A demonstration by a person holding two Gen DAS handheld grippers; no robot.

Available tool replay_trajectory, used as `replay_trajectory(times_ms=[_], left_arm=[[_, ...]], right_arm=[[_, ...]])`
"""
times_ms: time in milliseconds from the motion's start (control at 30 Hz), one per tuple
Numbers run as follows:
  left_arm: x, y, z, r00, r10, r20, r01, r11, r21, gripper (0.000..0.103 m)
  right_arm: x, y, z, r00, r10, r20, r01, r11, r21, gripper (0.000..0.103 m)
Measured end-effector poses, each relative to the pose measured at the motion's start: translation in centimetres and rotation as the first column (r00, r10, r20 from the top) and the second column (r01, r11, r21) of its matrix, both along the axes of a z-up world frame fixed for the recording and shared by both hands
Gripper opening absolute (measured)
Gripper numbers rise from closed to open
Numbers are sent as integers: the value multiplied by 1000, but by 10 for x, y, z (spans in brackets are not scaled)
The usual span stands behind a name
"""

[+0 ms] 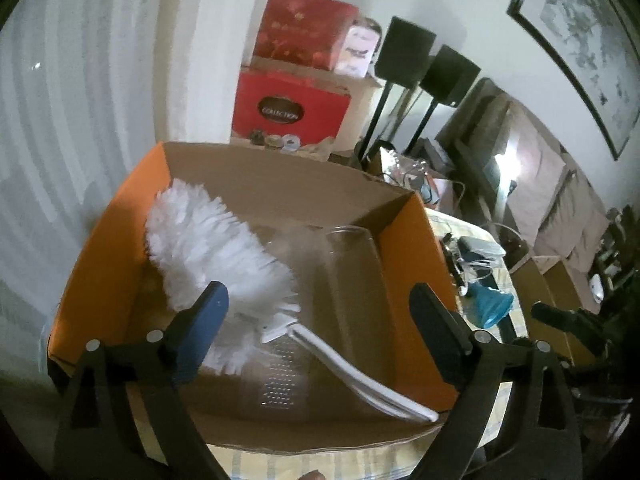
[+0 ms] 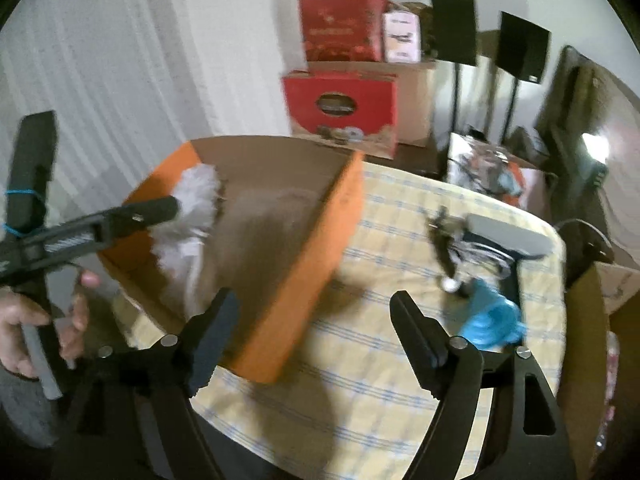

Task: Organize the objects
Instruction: 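Open the left gripper to release the duster and withdraw, then move the right gripper down onto the blue funnel and grasp it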

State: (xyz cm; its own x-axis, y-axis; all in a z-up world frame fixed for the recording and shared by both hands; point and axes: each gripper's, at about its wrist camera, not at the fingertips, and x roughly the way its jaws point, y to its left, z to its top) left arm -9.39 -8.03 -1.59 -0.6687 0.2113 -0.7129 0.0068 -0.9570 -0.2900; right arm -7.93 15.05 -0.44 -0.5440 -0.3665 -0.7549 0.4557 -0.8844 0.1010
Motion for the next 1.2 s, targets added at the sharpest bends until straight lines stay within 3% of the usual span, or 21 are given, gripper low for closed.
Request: replay_trajectory(times_ms=[67, 333, 533, 667, 933, 1200], left_arm=[[0, 7, 3, 1000, -12, -6, 12, 1000, -2, 103], [2, 39, 8, 997, -74, -21, 73, 997, -25, 103], [7, 69, 16, 992, -113, -59, 108, 990, -89, 103], [10, 85, 20, 989, -133, -63, 126, 987, -99, 103], [12, 116, 25, 982, -176, -67, 167, 978, -125, 103], [-4, 144, 24, 975, -218, -44, 214, 973, -91, 103]], right_arm=[[0, 15, 1, 999, -34, -8, 34, 999, 9, 83], [2, 70, 9, 983, -182, -23, 182, 983, -10, 85], [7, 93, 12, 965, -258, -45, 258, 966, 4, 92], [10, 102, 11, 957, -285, -53, 285, 958, -4, 102], [11, 111, 18, 947, -313, -76, 313, 950, -5, 102], [6, 123, 16, 940, -334, -71, 334, 943, -16, 102]])
